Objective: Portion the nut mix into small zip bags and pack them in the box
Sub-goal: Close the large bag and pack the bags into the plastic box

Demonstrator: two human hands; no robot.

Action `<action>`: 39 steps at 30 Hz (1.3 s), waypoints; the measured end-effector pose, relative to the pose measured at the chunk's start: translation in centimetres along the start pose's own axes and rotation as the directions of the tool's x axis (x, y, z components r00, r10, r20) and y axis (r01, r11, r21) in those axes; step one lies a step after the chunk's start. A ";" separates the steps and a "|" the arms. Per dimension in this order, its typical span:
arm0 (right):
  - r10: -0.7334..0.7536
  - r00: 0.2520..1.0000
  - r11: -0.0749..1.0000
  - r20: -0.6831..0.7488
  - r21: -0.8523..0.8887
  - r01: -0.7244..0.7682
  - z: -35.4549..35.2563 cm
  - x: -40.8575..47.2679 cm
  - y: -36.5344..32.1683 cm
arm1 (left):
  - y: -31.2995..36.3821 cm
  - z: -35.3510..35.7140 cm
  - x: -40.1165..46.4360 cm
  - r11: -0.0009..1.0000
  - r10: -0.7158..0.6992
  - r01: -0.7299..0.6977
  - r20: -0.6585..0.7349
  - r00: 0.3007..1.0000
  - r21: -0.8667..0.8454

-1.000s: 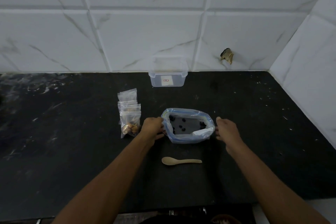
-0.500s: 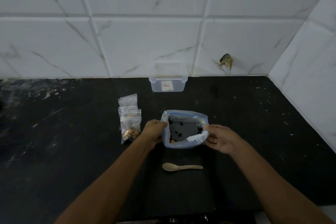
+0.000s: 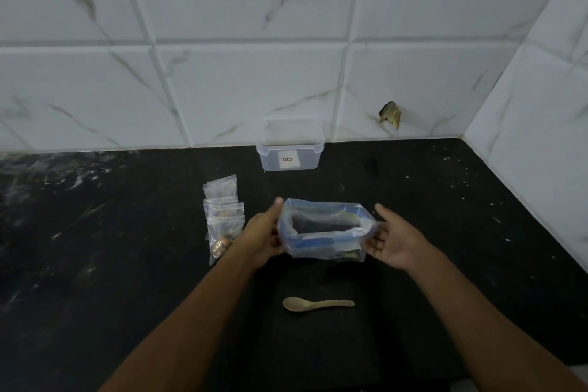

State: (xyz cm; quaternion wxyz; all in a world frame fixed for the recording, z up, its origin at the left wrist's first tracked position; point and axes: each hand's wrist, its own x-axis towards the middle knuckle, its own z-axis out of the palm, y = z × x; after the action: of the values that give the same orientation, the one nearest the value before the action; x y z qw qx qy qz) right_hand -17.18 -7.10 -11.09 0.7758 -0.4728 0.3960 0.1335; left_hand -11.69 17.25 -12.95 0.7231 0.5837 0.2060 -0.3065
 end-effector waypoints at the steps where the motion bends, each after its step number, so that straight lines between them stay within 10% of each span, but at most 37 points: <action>1: 0.047 0.999 0.997 -0.002 0.067 -0.046 -0.4 0.2 -0.2 | 0.2 -0.5 0.1 0.987 -0.069 0.076 0.051 0.996 -0.141; 7: 0.124 0.990 0.992 0.061 -0.033 -0.123 -0.2 0.1 -0.3 | 0.4 -1.3 1.0 0.972 -0.182 0.194 0.100 0.978 -0.131; 13: -0.136 0.990 0.945 0.036 -0.297 0.141 -0.7 0.0 -1.4 | 2.2 -1.9 0.0 0.994 -0.080 0.070 0.123 0.989 0.080; 16: -0.554 0.830 0.424 0.063 -0.836 0.347 -0.3 -0.2 -0.4 | 1.5 -1.1 0.2 0.699 0.252 -0.205 0.032 0.967 0.685; 19: -0.778 0.596 0.038 0.196 -0.934 0.357 1.1 -0.4 1.2 | -0.1 0.3 0.5 0.457 0.529 -0.251 -0.033 0.848 0.853; 21: -0.781 0.612 0.184 0.127 -0.889 0.420 1.2 -0.3 1.1 | -0.6 0.6 0.8 0.538 0.552 -0.259 -0.103 0.827 0.802; 25: -0.262 0.964 0.847 0.040 -0.469 0.249 0.0 -0.4 -0.6 | 0.3 0.0 0.5 0.927 0.180 -0.120 -0.141 0.974 0.355; 28: -0.210 0.978 0.903 0.012 -0.381 0.199 -0.4 -0.3 -0.9 | 1.0 -0.8 -0.2 0.999 0.003 -0.008 0.135 0.991 0.037; 31: -0.228 0.973 0.927 -0.033 -0.314 0.207 -0.2 0.2 -0.8 | 1.3 -1.5 -0.5 0.995 0.024 -0.051 0.287 0.958 0.087; 35: -0.180 0.981 0.932 -0.072 -0.331 0.147 0.5 0.3 -0.5 | 1.3 -0.8 -0.7 0.922 0.075 -0.137 0.180 0.981 0.362; 39: -0.049 0.978 0.974 0.204 -0.206 0.091 -0.5 -0.4 -1.3 | 1.1 -1.1 -0.5 0.859 0.164 -0.111 -0.063 0.985 0.500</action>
State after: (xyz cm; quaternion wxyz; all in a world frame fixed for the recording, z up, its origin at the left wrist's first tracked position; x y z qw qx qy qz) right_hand -16.90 -8.07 -10.14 0.7599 -0.5518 0.2833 0.1941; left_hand -11.22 18.52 -12.09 0.5580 0.7774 0.1157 -0.2661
